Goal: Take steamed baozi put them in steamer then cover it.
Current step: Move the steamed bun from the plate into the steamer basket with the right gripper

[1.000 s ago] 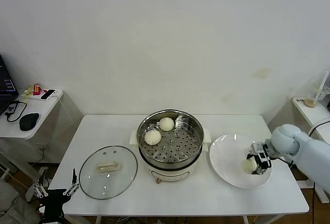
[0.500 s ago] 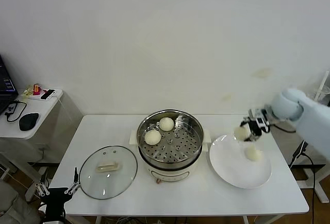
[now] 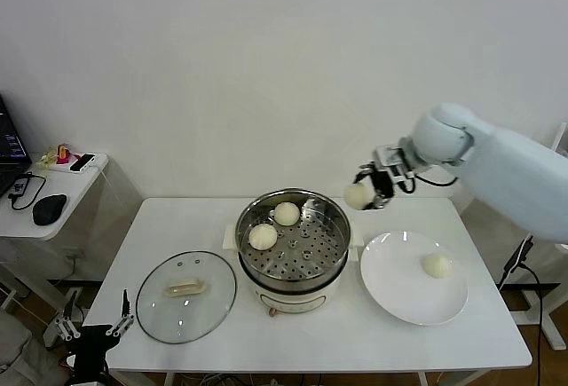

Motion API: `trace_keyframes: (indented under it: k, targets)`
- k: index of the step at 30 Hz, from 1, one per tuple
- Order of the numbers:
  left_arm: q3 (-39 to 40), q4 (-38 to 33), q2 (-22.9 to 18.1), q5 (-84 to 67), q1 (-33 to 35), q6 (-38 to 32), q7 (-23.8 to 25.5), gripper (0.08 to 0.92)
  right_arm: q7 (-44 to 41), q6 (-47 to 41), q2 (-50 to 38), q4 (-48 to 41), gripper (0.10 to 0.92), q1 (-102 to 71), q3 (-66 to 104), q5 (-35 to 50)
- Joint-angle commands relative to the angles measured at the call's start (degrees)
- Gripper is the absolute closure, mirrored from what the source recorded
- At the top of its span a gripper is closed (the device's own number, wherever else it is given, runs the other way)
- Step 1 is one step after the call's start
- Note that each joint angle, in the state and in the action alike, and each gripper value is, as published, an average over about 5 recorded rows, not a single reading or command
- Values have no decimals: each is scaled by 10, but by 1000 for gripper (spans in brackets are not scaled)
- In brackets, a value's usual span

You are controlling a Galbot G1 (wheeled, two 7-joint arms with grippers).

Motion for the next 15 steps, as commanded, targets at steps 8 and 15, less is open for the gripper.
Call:
trace_keyframes:
  k: [8, 15]
  targets:
    - [-17, -8, -15, 0, 6, -3, 0, 177, 42, 149, 132, 22, 372, 16, -143, -32]
    - [-21, -11, -18, -1, 7, -4, -1, 177, 33, 198, 152, 20, 372, 11, -162, -76]
